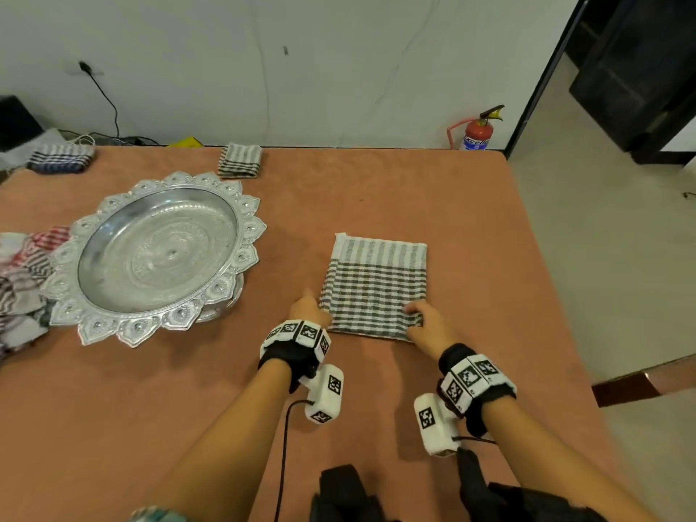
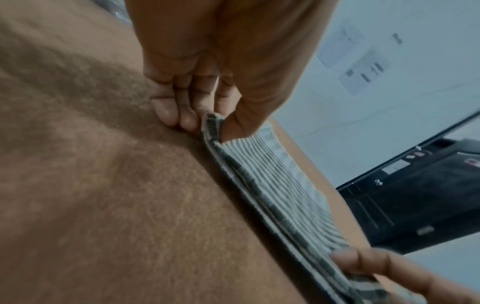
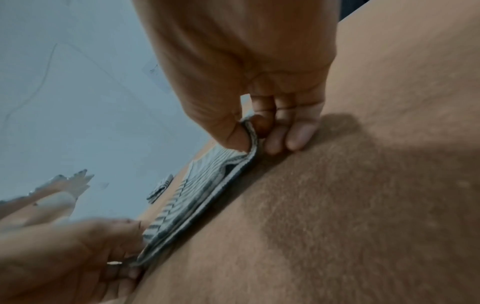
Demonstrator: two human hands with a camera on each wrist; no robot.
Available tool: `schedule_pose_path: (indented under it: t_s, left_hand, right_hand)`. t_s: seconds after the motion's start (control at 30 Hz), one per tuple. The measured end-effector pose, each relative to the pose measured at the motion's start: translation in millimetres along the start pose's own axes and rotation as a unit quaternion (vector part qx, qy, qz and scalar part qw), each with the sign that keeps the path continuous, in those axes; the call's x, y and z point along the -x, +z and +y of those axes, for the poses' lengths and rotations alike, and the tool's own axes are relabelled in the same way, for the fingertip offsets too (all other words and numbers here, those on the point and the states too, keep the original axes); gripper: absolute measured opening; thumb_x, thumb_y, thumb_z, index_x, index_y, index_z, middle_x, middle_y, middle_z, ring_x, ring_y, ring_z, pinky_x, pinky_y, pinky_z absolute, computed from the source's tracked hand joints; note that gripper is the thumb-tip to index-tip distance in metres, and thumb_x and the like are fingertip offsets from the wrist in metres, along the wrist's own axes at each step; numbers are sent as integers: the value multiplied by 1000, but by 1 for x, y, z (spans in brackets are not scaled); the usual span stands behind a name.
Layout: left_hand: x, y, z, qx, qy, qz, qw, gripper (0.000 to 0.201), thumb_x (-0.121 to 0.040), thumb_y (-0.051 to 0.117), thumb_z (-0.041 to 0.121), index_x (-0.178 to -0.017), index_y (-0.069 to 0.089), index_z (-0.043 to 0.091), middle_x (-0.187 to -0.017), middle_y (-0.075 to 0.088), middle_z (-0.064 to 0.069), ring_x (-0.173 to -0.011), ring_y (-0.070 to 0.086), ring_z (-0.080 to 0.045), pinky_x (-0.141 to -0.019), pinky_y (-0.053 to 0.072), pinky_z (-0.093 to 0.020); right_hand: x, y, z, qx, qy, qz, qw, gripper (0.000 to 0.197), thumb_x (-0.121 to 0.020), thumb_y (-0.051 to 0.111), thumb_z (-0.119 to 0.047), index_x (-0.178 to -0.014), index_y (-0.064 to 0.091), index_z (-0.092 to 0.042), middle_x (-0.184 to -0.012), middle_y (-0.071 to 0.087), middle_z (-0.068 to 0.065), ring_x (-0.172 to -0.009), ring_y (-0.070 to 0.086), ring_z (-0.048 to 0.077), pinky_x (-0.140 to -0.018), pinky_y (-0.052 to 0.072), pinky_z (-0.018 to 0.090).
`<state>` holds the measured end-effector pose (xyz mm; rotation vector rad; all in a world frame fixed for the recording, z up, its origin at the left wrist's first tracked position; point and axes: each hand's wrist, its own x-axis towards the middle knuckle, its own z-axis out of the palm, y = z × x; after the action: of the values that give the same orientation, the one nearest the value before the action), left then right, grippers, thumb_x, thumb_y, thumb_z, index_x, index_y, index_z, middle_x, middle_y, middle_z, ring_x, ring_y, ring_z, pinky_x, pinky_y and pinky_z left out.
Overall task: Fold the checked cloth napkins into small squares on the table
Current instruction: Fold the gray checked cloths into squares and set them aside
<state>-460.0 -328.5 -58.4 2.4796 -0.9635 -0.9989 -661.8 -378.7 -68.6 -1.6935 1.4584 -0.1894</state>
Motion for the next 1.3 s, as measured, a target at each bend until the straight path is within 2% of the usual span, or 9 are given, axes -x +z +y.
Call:
schedule_pose_path:
  t_s: [0.07,0.2,0.43,0.5,0.6,0.7,0.9,1.13,1.3]
  left_hand:
    - [7,0,-4,45,7,7,999,49,-82,58,6,-128,41,8,-111,60,-13,-98,60,-28,-80,45,-32]
    - [25,10,-18,137,31,27,990,57,-80,57,0,-131,36,13,-88,56,-7,-63,50,-13,-61,42,-29]
    - [90,18,-63,25,253,-33,967,46,-77,55,-5,-118,57,17,-143,29,-1,-122,37,-9,-94,35,-10]
    - [110,15,-73,-26,289,-110,951,33,-77,53,6,-106,66,15,-135,43,6,-125,44,-10,-98,36,-13]
    - [122,6,-81,-19,306,-171,936,38,-72,48,5,-104,67,13,-117,55,8,-115,52,-10,-102,42,-23]
    - [117,-4,-74,-47,348,-137,926,36,-77,49,-4,-109,60,8,-116,55,0,-107,51,-9,-94,40,-16]
    - [80,-14,-32,-29,274,24,961,13,-88,58,7,-98,63,1,-99,66,-13,-91,59,-24,-71,37,-17]
    - [12,-2,-7,-12,105,31,994,29,-91,56,15,-117,54,2,-112,63,-17,-100,60,-29,-73,42,-28]
    - [0,5,-11,-7,114,76,991,29,-91,58,18,-116,54,4,-105,64,-16,-82,57,-22,-73,47,-31]
  right_hand:
    - [4,-5,7,-66,-4,-9,998,30,-83,51,8,-73,57,-20,-90,59,8,-73,56,22,-60,48,28]
    - [26,-10,19,-168,33,-90,981,27,-88,47,7,-74,61,-11,-74,58,6,-59,55,13,-47,48,16]
    - [75,-20,53,-112,-30,-157,981,36,-80,45,19,-92,62,-11,-94,62,0,-83,59,10,-65,48,10]
    - [86,-23,69,-73,-69,-172,980,41,-78,48,18,-89,61,-19,-100,62,1,-94,60,13,-84,50,23]
    - [89,-30,73,-6,-107,-149,983,33,-81,61,3,-75,62,-29,-81,56,-5,-66,47,3,-65,40,20]
    - [77,-40,54,-2,-137,-91,986,33,-84,64,-5,-67,57,-32,-77,43,-7,-67,40,6,-61,31,18]
    - [20,-45,9,5,-162,19,987,36,-88,58,-7,-65,43,-29,-75,43,-9,-70,42,4,-61,31,16]
    - [-40,-19,-2,75,-50,16,996,17,-92,52,-12,-76,51,-9,-68,48,3,-72,50,24,-60,36,29]
    - [-46,-15,-3,87,-52,56,993,12,-92,50,-10,-83,55,-3,-62,45,1,-63,46,20,-50,31,27]
